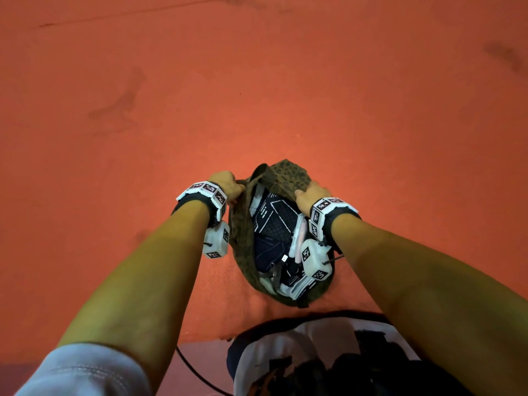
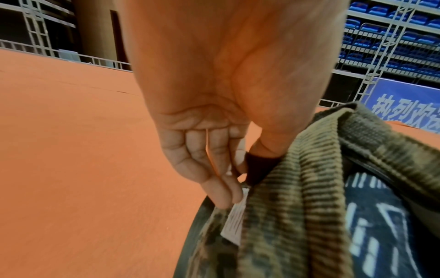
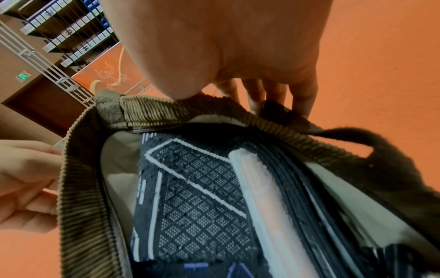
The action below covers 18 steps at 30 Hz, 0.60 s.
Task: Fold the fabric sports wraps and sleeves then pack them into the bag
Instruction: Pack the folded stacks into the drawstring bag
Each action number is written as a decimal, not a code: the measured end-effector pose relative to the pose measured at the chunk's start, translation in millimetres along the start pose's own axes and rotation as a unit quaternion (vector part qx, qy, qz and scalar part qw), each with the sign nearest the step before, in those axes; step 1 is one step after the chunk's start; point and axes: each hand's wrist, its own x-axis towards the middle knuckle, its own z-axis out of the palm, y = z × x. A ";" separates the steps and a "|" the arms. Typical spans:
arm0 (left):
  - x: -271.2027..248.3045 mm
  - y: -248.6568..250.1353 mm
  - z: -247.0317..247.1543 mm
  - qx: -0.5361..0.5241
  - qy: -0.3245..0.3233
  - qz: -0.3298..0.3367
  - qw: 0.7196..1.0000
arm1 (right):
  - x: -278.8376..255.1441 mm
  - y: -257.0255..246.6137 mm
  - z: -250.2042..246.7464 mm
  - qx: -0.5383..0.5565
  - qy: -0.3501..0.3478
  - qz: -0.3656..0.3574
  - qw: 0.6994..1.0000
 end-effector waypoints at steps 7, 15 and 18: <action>-13.6 -28.6 21.0 -0.058 -0.039 -0.017 0.997 | -12.2 -4.7 8.6 -0.034 0.011 0.014 0.999; -31.8 -22.6 39.5 -0.118 -0.087 -0.042 0.988 | -13.2 10.1 4.2 -0.023 0.005 0.108 0.994; -37.1 -16.2 47.4 -0.153 -0.164 -0.091 0.970 | -19.3 20.5 2.7 -0.093 -0.045 0.076 0.992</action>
